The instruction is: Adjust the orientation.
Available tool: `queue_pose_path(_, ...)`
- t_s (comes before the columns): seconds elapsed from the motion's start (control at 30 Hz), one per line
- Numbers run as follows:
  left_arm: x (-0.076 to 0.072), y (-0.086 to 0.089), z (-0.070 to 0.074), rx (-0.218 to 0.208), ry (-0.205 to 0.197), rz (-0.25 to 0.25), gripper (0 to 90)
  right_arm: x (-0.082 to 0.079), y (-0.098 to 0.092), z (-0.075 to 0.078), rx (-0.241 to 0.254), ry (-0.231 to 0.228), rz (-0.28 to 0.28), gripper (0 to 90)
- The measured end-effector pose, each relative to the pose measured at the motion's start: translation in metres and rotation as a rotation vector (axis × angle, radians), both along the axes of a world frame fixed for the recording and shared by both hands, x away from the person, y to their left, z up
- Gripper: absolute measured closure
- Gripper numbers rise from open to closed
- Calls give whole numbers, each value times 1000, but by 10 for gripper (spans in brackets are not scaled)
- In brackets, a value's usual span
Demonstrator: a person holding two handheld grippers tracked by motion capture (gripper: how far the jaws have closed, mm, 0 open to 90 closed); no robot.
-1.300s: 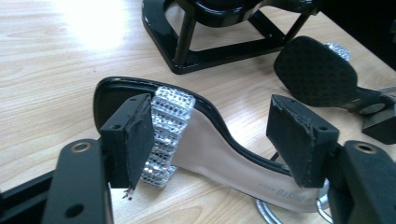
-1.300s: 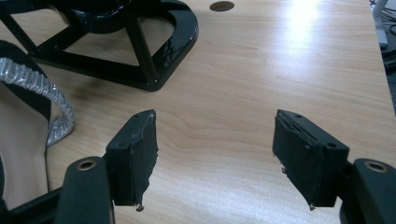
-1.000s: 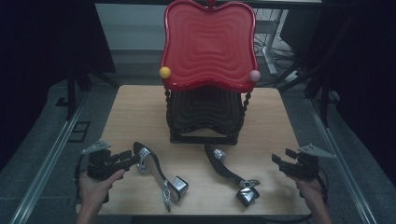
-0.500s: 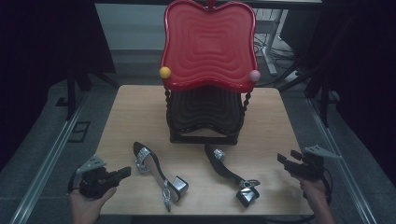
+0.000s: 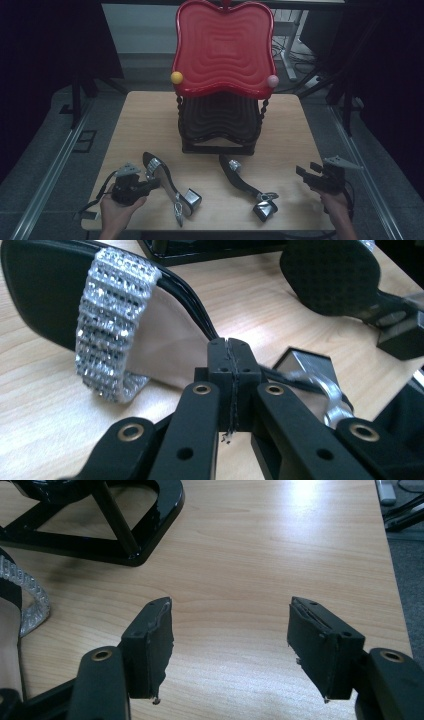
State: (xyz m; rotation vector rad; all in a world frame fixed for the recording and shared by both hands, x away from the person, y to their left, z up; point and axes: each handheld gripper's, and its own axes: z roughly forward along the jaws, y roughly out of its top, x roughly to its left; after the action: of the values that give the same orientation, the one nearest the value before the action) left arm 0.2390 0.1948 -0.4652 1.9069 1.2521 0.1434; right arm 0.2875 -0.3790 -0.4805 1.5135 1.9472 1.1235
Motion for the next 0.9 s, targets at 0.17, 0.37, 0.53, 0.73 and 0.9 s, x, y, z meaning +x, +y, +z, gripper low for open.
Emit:
queue_pose_path(0.17,17,-5,-2,-31,30,6,900,1,-1,-2,0,12,-4,347)
queue_pose_path(0.37,33,-17,-11,15,61,-4,900,1,-1,-3,-1,20,-8,348)
queue_pose_path(0.53,45,-28,-12,11,72,-10,900,1,0,-3,2,20,-9,347)
queue_pose_path(0.73,54,-35,-15,-3,89,-4,900,1,0,-4,0,26,-8,347)
queue_pose_path(0.9,56,-42,-9,-1,80,-20,900,1,-1,-5,-2,27,-9,347)
